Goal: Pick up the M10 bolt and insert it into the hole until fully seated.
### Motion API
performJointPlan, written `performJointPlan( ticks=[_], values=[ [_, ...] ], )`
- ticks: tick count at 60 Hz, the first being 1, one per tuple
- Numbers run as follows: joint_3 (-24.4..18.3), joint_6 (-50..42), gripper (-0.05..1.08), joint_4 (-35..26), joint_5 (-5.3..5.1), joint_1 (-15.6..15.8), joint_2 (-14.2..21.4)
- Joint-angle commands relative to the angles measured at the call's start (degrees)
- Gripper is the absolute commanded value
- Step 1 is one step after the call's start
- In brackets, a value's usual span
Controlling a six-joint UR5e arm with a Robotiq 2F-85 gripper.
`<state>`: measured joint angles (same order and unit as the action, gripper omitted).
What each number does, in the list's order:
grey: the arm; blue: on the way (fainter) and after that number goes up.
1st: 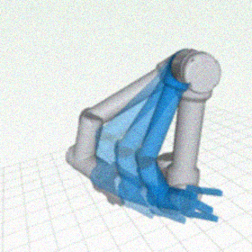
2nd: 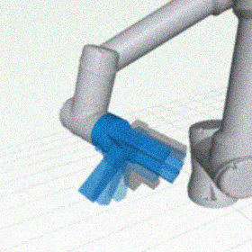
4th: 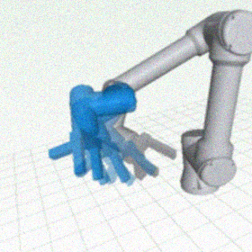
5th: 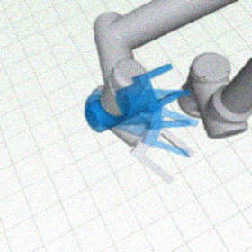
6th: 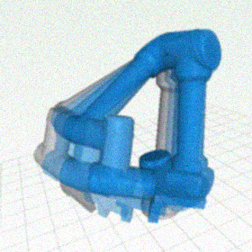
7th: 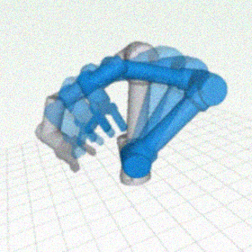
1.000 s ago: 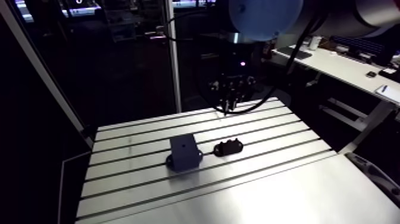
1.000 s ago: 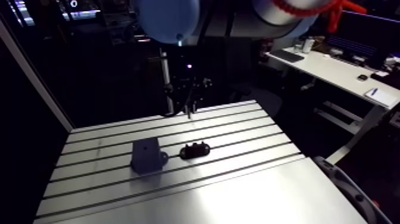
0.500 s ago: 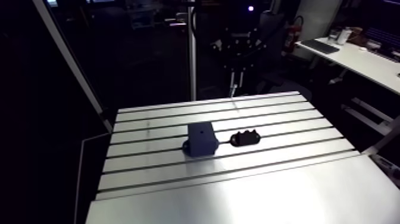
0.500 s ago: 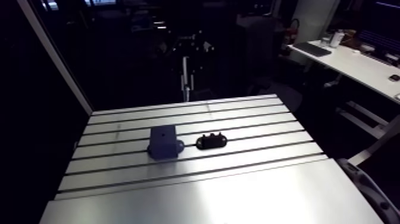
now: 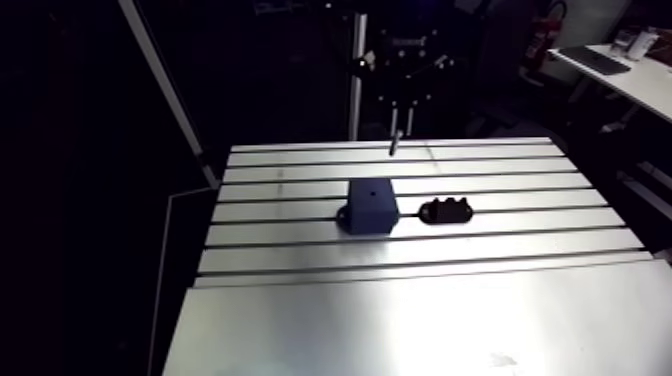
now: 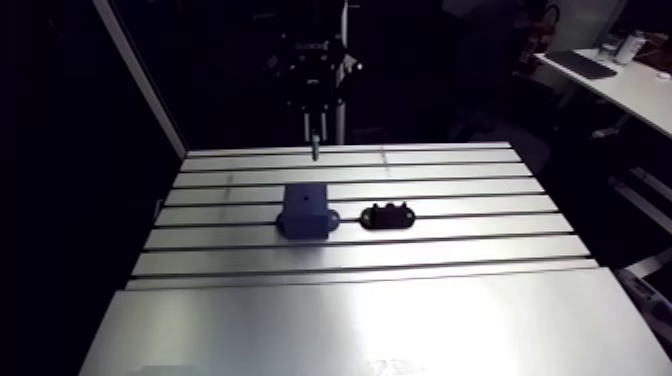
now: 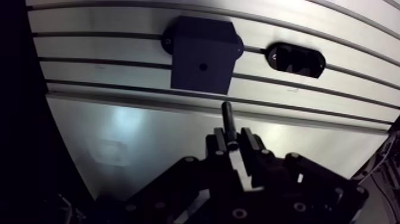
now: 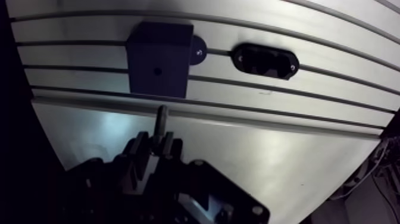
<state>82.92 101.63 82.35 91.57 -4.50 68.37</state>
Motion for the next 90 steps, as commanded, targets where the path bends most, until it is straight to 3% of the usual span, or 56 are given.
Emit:
performJointPlan(
  ticks=[1,34,45,90],
  values=[
    [-0.7,-0.3,1.08,-0.2,-0.03,0.8,-1.8],
    [-1.1,-0.4,1.08,-0.7,0.14,2.5,-4.2],
    [-1.1,-0.4,1.08,-1.7,1.59,2.5,-5.0],
    [-1.4,-0.4,1.08,-1.4,1.64,3.6,-6.8]
  ],
)
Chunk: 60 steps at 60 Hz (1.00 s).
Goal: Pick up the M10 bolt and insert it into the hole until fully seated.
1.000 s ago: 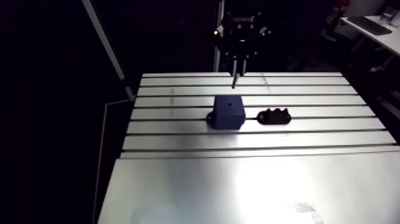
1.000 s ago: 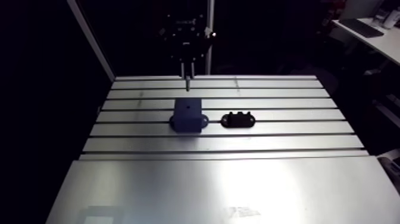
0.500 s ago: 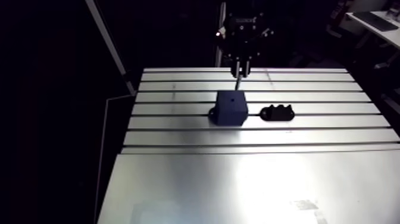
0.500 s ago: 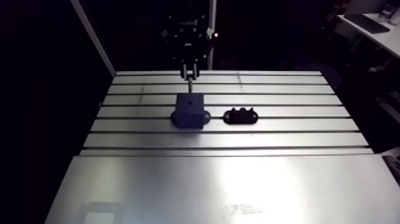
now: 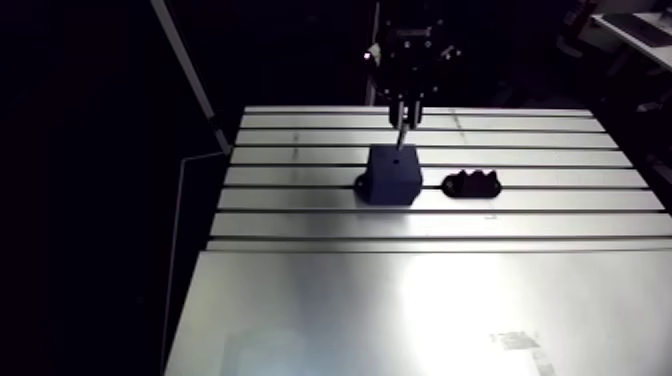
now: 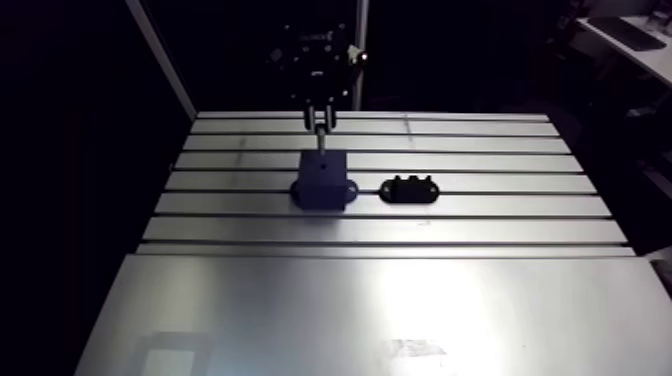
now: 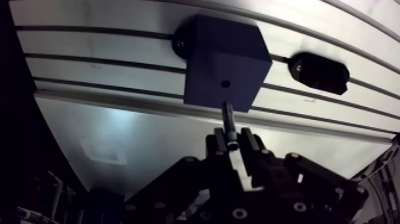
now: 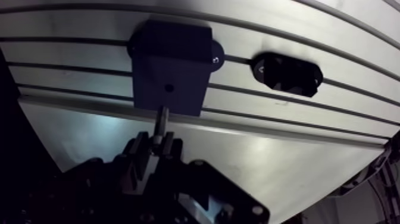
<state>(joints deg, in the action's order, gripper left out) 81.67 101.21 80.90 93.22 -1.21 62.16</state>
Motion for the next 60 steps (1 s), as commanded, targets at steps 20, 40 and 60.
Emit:
performJointPlan(
  ticks=[20,40,60],
  values=[
    [0.0,0.0,1.08,0.2,0.25,0.3,-0.7],
    [0.3,0.0,1.08,0.3,0.34,0.5,-0.8],
    [0.5,-0.1,1.08,0.4,0.34,0.3,-1.3]
  ],
)
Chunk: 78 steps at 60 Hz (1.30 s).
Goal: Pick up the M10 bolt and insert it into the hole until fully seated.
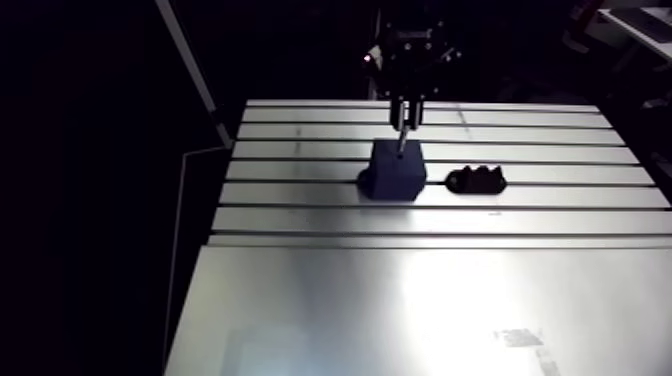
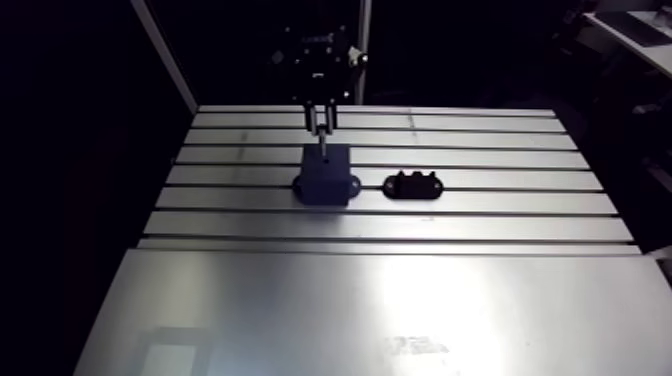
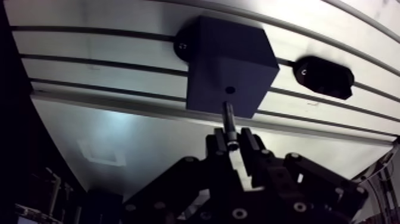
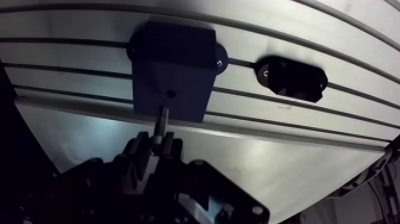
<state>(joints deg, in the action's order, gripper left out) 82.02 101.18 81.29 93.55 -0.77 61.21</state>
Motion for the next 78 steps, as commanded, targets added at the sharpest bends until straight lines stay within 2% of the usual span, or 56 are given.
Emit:
performJointPlan(
  ticks=[1,78],
  values=[
    [0.1,-0.1,1.08,0.1,0.01,-0.1,-0.4],
    [0.3,-0.1,1.08,0.1,0.19,-0.1,-0.7]
  ],
)
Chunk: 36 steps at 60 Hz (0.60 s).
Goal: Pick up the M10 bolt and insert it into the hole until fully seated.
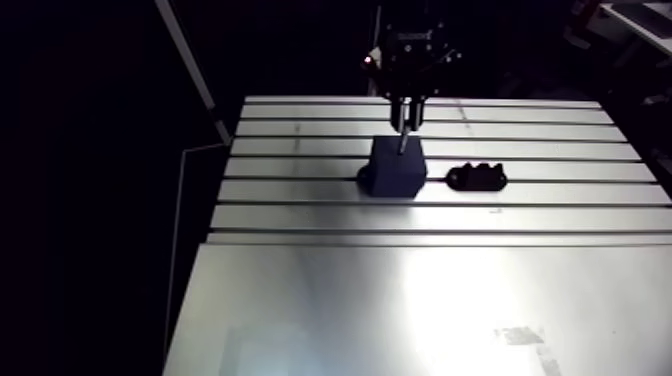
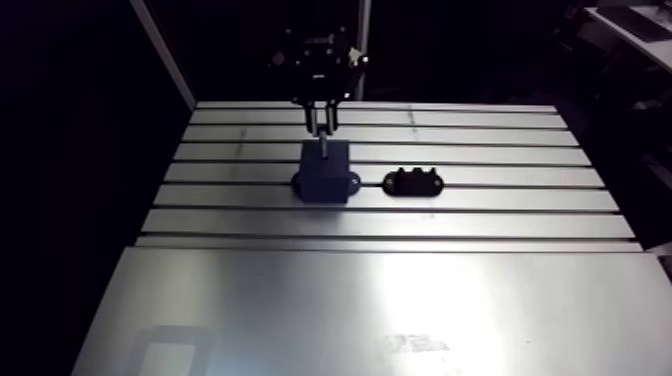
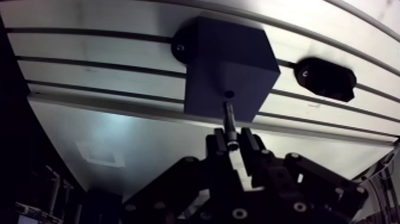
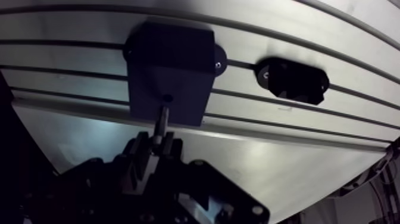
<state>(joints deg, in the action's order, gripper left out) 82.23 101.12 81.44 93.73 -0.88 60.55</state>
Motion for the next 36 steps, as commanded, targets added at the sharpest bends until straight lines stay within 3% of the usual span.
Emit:
performJointPlan(
  ticks=[1,27,36],
  values=[
    [0.1,0.0,1.08,0.0,0.01,0.0,0.0],
    [-0.1,0.0,1.08,0.1,0.01,-0.1,-0.7],
    [-0.1,0.0,1.08,0.1,0.71,0.0,-0.8]
  ],
)
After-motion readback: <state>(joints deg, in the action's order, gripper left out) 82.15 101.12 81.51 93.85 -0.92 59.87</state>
